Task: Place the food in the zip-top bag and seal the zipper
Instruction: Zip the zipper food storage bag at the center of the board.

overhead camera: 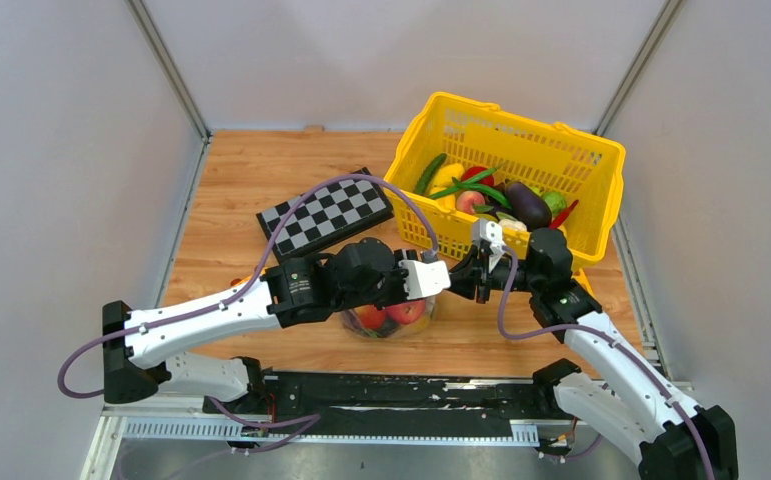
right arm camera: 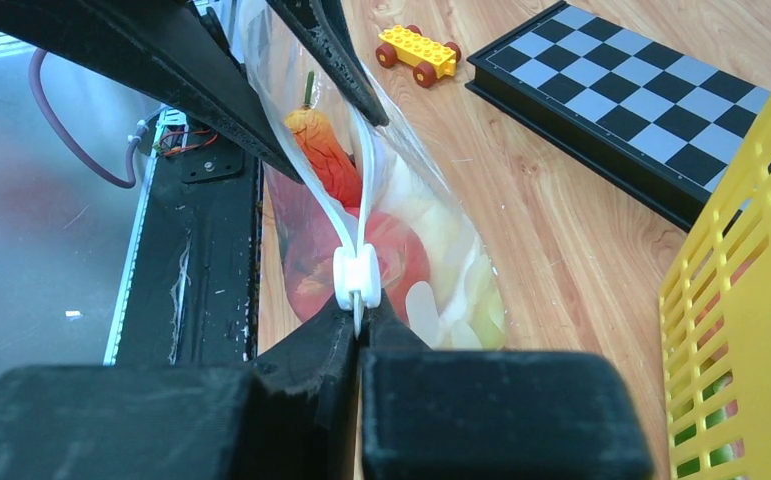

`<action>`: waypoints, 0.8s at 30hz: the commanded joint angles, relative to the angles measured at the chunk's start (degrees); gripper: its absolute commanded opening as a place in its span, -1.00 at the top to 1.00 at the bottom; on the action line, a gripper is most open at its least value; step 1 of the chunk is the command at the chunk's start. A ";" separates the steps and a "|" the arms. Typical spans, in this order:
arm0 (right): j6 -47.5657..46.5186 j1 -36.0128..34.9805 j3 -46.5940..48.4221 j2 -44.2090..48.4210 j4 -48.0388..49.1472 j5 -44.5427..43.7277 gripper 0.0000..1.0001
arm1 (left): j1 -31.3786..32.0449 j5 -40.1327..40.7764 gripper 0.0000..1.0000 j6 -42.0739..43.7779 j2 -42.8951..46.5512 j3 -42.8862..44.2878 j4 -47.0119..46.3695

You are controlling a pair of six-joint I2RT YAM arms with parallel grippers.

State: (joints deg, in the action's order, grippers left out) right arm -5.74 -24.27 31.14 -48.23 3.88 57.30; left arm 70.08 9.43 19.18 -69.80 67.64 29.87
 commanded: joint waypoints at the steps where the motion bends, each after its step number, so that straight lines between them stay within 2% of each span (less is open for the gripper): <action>1: 0.97 0.20 1.91 1.01 3.02 1.77 1.00 | -0.21 -1.83 0.23 -1.11 1.85 -0.18 -2.19; 12: 0.80 0.19 1.82 1.72 2.66 3.29 1.00 | -0.29 -3.61 1.00 -1.61 1.99 -0.13 -3.23; 15: -0.41 0.18 1.95 2.26 1.14 3.09 0.95 | -0.30 -3.94 1.00 -1.44 2.25 -0.18 -3.28; 16: -0.90 0.21 1.99 2.58 0.67 3.04 0.89 | -0.30 -4.20 1.00 -1.41 2.39 -0.30 -3.24; 18: -1.03 0.24 1.73 3.81 0.69 2.34 0.57 | -0.30 -4.84 1.00 -1.27 2.62 -0.59 -3.34; 20: -1.08 0.20 0.85 4.93 1.47 1.63 0.35 | -0.30 -5.22 1.00 -1.26 2.94 -0.85 -3.60; 22: -1.15 0.22 -0.06 5.80 2.27 0.41 0.23 | -0.34 -5.67 1.00 -1.18 3.30 -1.13 -3.88; 24: -2.03 0.20 -0.72 6.27 2.60 -0.13 0.21 | -0.39 -6.02 1.00 -1.22 3.55 -1.25 -4.16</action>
State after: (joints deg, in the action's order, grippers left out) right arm -6.15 -24.23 31.05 -43.55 3.60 57.91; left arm 70.02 4.99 18.28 -68.73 66.61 29.36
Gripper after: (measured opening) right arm 0.383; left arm 0.008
